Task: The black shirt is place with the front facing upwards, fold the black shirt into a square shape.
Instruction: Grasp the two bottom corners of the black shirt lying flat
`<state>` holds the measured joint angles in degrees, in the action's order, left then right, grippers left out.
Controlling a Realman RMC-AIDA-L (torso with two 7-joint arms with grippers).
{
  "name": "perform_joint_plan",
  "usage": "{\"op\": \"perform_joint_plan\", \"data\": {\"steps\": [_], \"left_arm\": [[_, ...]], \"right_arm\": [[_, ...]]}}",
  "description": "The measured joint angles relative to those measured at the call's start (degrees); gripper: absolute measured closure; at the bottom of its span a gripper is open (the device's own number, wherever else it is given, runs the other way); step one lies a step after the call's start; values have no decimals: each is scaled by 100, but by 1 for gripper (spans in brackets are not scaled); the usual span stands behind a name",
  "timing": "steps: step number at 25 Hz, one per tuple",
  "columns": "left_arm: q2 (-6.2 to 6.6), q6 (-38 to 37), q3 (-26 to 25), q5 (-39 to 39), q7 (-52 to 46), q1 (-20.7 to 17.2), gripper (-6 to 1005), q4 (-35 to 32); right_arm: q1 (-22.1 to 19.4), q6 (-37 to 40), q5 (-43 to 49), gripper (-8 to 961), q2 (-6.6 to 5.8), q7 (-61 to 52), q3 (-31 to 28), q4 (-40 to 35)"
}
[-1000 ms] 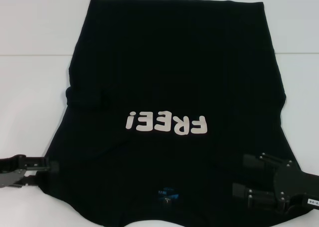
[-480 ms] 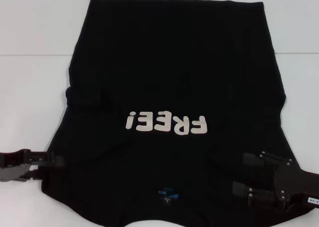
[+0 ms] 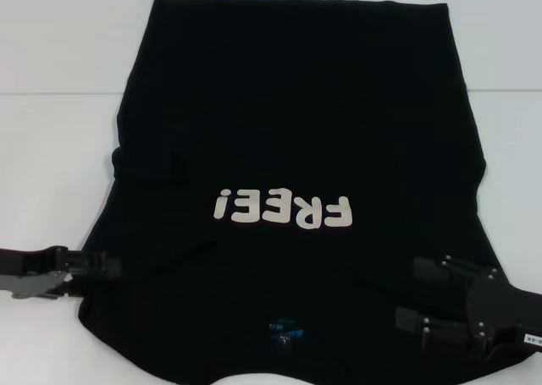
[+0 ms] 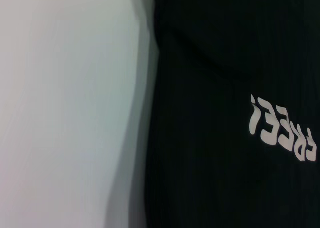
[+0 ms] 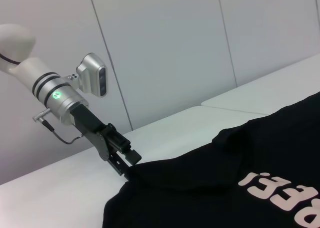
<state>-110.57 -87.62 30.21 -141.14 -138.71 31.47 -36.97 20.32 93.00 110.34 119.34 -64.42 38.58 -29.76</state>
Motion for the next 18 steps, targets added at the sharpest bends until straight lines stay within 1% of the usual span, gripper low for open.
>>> {"op": "perform_joint_plan", "data": {"steps": [4, 7, 10, 16, 18], "left_arm": [[0, 98, 2, 0, -30, 0, 220, -26], [-17, 211, 117, -2, -20, -9, 244, -41], [-33, 333, 266, -3, -36, -23, 320, -43], [-52, 372, 304, -9, 3, -28, 472, -109], [-64, 385, 343, -9, 12, -34, 554, -159]], "right_arm": [[-1, 31, 0, 55, 0, -1, -6, -11], [-6, 70, 0, 56, 0, -7, -15, -22], [-10, 133, 0, 56, -4, -8, -43, -32], [-16, 206, 4, 56, -7, -9, -123, -42], [-13, 219, 5, 56, -12, -9, -139, -41]]}}
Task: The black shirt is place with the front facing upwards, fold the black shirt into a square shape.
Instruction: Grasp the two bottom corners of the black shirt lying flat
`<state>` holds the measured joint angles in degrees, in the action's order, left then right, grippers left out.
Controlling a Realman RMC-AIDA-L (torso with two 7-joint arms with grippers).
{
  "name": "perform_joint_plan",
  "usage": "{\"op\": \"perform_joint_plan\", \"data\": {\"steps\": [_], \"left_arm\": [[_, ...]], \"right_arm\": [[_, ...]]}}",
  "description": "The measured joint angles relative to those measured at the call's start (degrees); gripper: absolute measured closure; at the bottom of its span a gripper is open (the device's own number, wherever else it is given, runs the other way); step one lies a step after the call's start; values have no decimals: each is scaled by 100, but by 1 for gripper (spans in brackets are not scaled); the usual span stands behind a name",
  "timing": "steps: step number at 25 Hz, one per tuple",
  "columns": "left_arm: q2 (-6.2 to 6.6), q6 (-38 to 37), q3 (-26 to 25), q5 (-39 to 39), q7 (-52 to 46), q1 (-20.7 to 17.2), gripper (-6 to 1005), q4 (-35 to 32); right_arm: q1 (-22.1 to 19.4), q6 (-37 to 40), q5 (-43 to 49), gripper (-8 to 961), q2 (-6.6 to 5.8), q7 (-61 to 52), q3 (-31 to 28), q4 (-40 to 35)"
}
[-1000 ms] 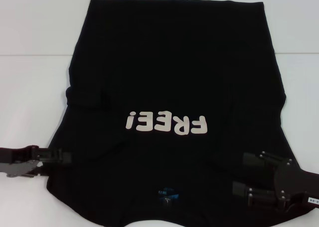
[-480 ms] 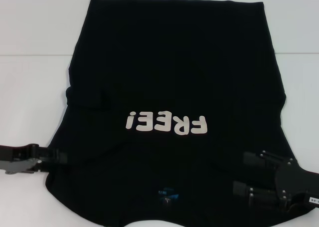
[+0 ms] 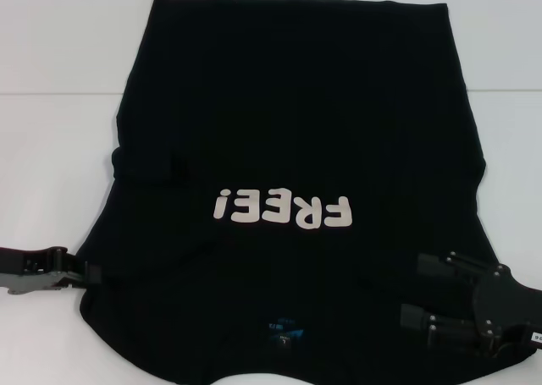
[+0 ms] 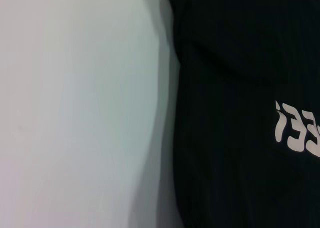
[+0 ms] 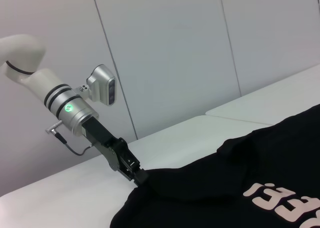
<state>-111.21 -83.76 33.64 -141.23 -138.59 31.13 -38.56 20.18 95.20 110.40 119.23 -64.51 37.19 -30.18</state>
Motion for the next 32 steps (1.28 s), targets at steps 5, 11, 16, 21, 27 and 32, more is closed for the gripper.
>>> {"op": "perform_joint_plan", "data": {"steps": [5, 11, 16, 21, 27, 32], "left_arm": [[-13, 21, 17, 0, 0, -11, 755, -27], [5, 26, -17, 8, 25, -17, 945, -29], [47, -27, -21, 47, 63, -27, 997, -29], [103, -130, -5, 17, 67, 13, 997, -29], [137, -205, 0, 9, 92, 38, 997, -37], [160, -260, -22, 30, 177, 26, 997, -38]], "right_arm": [[-3, 19, -1, 57, -6, 0, -7, 0], [-11, 19, -1, 57, -11, -34, -13, 0], [-15, 19, 7, 58, -89, -418, -55, -13], [-27, 175, 209, 58, -424, -2205, -62, -470], [200, 394, 1276, 58, -1011, -5117, -47, -1224], [586, 582, 2557, 59, -1306, -6866, -326, -1459]]}}
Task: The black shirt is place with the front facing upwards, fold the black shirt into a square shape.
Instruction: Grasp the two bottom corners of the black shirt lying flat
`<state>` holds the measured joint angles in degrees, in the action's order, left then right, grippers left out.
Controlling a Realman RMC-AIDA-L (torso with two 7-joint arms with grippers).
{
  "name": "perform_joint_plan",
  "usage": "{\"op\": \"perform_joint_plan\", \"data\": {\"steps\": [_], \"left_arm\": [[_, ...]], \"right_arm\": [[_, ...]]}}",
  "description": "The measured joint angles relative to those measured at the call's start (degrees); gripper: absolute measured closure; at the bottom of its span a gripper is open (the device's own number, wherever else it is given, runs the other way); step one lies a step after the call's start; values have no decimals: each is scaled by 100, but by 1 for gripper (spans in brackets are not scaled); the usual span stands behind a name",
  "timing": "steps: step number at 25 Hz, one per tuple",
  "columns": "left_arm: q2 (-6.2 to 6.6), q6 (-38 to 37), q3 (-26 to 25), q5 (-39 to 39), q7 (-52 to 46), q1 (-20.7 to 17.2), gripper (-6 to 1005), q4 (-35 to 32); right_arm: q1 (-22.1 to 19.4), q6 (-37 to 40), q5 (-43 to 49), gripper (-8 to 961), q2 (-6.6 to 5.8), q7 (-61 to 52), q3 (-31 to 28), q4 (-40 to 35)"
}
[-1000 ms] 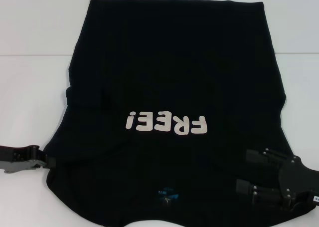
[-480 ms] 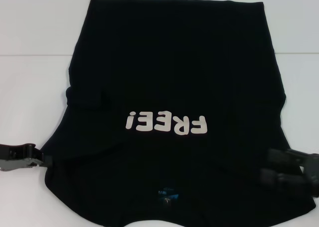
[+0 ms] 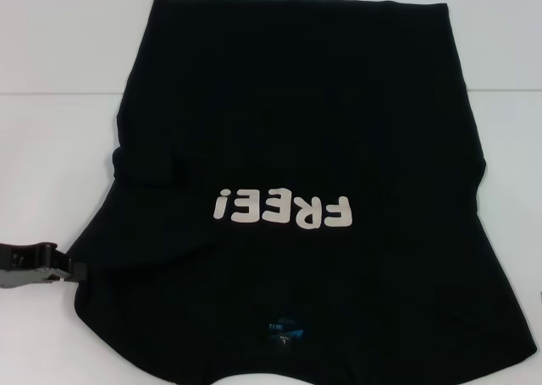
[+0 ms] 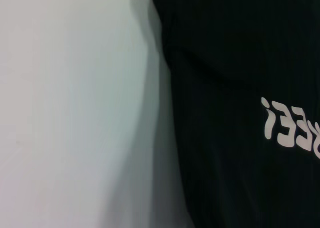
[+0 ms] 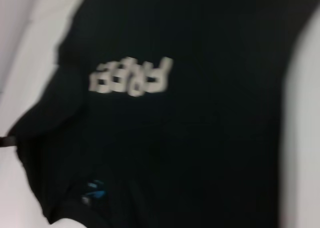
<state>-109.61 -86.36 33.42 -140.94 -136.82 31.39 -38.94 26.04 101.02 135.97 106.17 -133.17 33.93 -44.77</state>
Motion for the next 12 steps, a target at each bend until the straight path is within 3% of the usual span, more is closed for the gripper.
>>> {"op": "perform_joint_plan", "data": {"steps": [5, 12], "left_arm": [[6, -30, 16, 6, 38, 3, 996, 0], [12, -70, -3, 1, 90, 8, 996, 0]], "right_arm": [[274, 166, 772, 59, -2, -259, -233, -54], [365, -92, 908, 59, 131, -229, -132, 22]]}}
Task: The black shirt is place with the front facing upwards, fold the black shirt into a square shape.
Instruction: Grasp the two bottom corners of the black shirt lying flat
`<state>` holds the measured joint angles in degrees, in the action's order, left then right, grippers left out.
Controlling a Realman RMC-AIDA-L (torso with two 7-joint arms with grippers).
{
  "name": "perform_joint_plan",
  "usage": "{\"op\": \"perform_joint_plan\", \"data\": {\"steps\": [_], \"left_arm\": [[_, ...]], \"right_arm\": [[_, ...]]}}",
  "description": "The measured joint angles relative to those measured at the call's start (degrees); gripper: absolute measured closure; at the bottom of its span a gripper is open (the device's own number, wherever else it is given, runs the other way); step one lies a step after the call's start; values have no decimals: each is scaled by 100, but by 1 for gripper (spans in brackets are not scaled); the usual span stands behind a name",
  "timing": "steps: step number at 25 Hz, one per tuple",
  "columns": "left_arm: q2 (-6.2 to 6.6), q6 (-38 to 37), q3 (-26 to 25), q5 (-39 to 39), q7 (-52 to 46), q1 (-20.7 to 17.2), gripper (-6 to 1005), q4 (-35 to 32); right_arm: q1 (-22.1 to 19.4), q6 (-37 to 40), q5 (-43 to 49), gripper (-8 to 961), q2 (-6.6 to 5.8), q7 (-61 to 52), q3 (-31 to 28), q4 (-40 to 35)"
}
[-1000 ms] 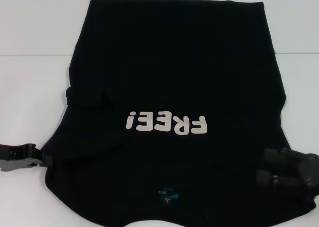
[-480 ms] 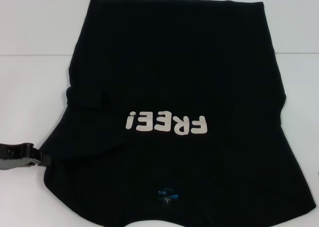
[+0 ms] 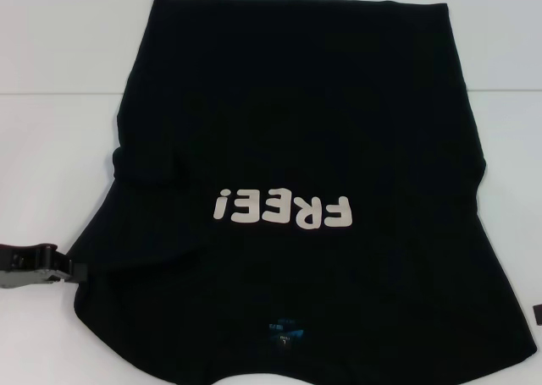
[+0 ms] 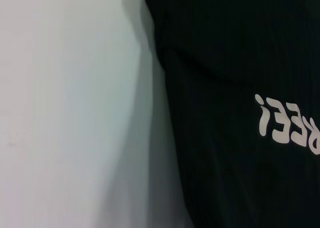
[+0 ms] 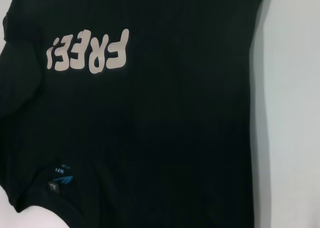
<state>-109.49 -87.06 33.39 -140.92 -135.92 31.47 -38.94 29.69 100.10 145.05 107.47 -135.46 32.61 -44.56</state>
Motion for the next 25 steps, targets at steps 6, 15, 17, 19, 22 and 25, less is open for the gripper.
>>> {"op": "perform_joint_plan", "data": {"steps": [6, 15, 17, 19, 22, 25], "left_arm": [[0, -3, -5, 9, 10, -21, 996, 0], [-16, -5, -2, 12, 20, -19, 997, 0], [-21, -5, 0, 14, 21, -19, 997, 0], [-23, -5, 0, 14, 21, -19, 997, 0], [-28, -5, 0, 17, 21, -15, 997, 0], [-34, -5, 1, 19, 21, -11, 997, 0]], "right_arm": [[36, -231, 11, 59, 165, 29, 228, 19], [125, -479, 19, 58, 230, 66, 501, 281], [129, -502, 20, 58, 237, 71, 511, 281], [130, -514, 22, 58, 250, 78, 515, 281], [133, -541, 23, 58, 275, 86, 543, 281], [141, -546, 23, 58, 301, 89, 595, 285]]}}
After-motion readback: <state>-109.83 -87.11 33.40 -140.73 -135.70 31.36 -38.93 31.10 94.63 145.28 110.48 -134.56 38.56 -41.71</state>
